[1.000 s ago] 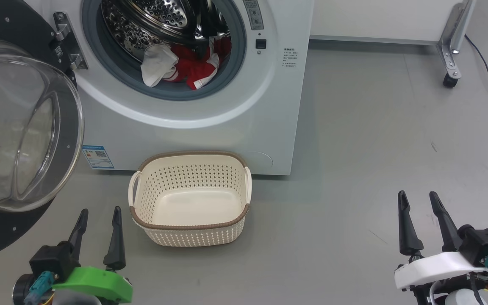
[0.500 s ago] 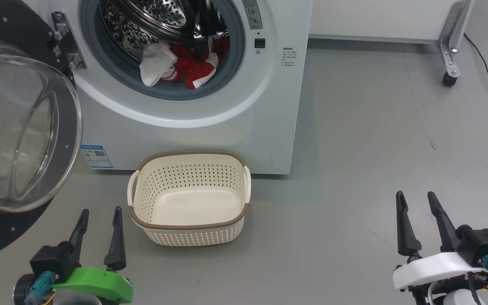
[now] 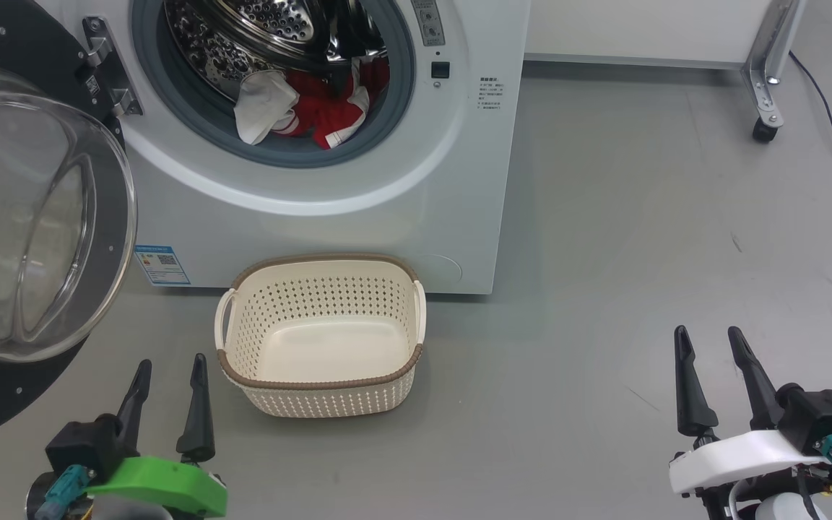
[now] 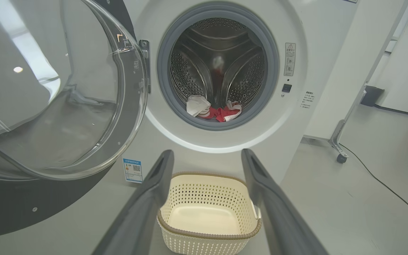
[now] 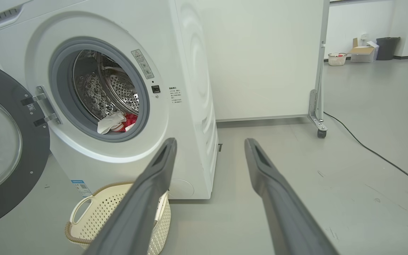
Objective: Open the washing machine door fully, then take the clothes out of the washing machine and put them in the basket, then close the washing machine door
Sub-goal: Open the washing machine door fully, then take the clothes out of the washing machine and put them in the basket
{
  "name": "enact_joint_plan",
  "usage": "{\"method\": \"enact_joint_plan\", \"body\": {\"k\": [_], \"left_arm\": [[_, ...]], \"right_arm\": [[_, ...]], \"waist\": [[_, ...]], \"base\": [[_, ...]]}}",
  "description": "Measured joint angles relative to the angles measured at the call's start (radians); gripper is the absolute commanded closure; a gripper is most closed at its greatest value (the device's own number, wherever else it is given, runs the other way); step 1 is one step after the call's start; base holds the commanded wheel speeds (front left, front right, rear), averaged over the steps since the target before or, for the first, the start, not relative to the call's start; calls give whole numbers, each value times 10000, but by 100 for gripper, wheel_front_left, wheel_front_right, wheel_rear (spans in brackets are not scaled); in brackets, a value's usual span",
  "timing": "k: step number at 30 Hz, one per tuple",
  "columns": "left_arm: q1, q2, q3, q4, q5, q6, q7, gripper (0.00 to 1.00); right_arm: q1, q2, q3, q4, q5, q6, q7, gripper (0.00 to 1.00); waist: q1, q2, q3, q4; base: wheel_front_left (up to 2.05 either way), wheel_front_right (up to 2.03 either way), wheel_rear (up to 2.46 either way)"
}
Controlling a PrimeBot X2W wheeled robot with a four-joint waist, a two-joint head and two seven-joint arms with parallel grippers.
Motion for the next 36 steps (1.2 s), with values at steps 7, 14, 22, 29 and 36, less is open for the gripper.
{"method": "enact_joint_plan", "body": {"k": [7, 14, 22, 29, 36], "left_arm": [[-2, -8, -140, -364, -142, -4, 0, 0], [-1, -2, -138, -468, -142, -12, 0, 0], [-1, 10, -134, -512, -142, -31, 0, 0], [3, 15, -134, -539, -142, -33, 0, 0], [20, 105, -138, -587, 151, -33, 0, 0]], "right_arm": [[1, 8, 0, 0, -61, 2, 0, 0], [1, 13, -21, 0, -61, 10, 0, 0], [10, 19, -31, 6, -63, 77, 0, 0], [35, 19, -36, 17, -67, 77, 0, 0], [123, 21, -50, 50, -67, 77, 0, 0]], "waist": [[0, 0, 31, -19], [0, 0, 31, -25], [0, 0, 8, 18], [0, 0, -2, 70], [0, 0, -8, 127]], "base": [[19, -19, 0], [48, -48, 0], [81, -81, 0], [114, -114, 0], [138, -138, 0]]}}
